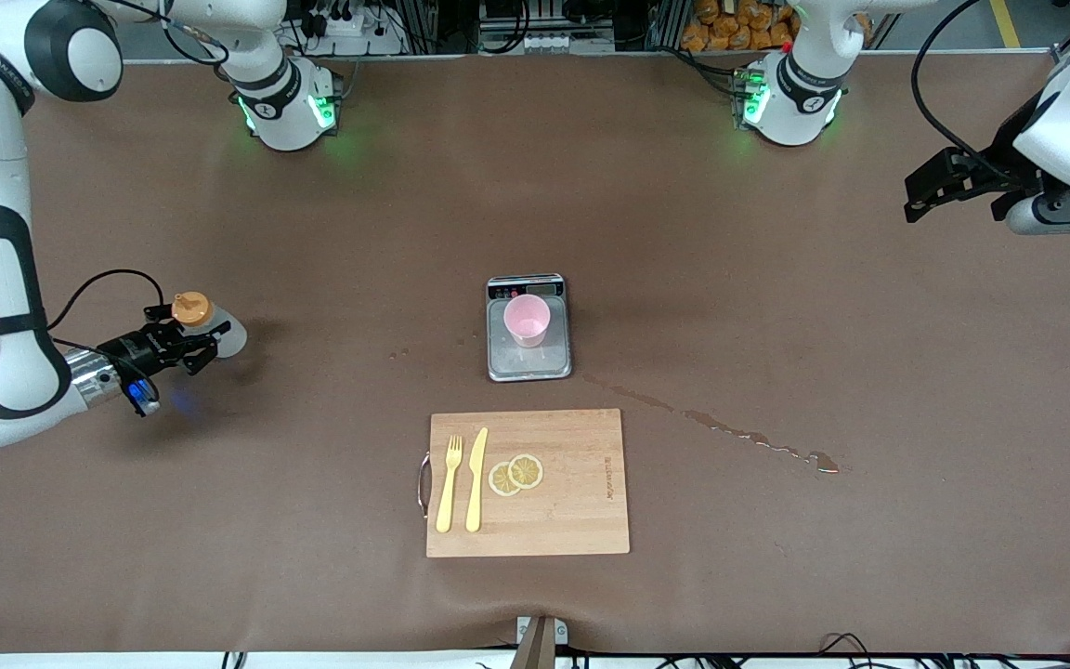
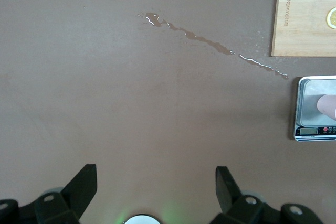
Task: Add sauce to pink cup with both arms
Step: 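Carry the bottle back with the right gripper and lower it, then open the right gripper to release the upright bottle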
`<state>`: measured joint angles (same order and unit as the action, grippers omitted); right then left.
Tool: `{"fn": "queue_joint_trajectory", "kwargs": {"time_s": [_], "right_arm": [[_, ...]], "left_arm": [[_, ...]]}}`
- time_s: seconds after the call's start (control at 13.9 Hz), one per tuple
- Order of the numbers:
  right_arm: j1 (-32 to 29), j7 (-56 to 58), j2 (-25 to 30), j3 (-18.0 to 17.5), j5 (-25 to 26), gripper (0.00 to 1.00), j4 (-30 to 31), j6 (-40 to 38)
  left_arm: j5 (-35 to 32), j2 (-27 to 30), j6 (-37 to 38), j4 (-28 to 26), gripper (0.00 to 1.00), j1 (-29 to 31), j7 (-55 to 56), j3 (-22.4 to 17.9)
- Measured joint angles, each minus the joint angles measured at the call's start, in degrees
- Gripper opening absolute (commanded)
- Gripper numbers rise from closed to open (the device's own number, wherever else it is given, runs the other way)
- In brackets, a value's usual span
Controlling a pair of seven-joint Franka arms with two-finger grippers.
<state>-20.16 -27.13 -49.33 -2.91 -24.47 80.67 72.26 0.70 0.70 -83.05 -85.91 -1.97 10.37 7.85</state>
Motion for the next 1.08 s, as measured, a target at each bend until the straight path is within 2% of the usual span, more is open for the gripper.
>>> {"fn": "queue_joint_trajectory", "kwargs": {"time_s": [0.22, 0.29, 0.5, 0.72, 0.79, 0.86, 0.93, 1.08], "right_arm": [[-1.4, 2.4, -1.8, 0.0, -0.3, 0.36, 0.0, 0.2], [-1.5, 2.7, -2.0, 0.0, -0.3, 0.4, 0.0, 0.3], [-1.5, 2.9, -2.0, 0.0, -0.3, 0.63, 0.0, 0.7], [-1.7, 4.6, -2.2, 0.0, -0.3, 0.63, 0.0, 0.9], [-1.7, 5.0, -2.2, 0.0, -0.3, 0.66, 0.0, 0.9], [-1.7, 5.1, -2.2, 0.0, -0.4, 0.88, 0.0, 0.9], [-1.7, 5.1, -2.2, 0.0, -0.4, 1.0, -0.1, 0.8], [-1.7, 5.1, -2.2, 0.0, -0.4, 1.0, -0.7, 0.8]], "left_arm": [[0.0, 0.0, 0.0, 0.0, 1.0, 0.0, 0.0, 0.2], [0.0, 0.0, 0.0, 0.0, 1.0, 0.0, 0.0, 0.3], [0.0, 0.0, 0.0, 0.0, 1.0, 0.0, 0.0, 0.2], [0.0, 0.0, 0.0, 0.0, 1.0, 0.0, -0.3, 0.1], [0.0, 0.0, 0.0, 0.0, 1.0, 0.0, -1.6, 0.0], [0.0, 0.0, 0.0, 0.0, 1.0, 0.0, -3.5, -0.2], [0.0, 0.0, 0.0, 0.0, 1.0, 0.1, -5.0, -0.6], [0.0, 0.0, 0.0, 0.0, 1.0, 0.3, -6.0, -1.0]]}}
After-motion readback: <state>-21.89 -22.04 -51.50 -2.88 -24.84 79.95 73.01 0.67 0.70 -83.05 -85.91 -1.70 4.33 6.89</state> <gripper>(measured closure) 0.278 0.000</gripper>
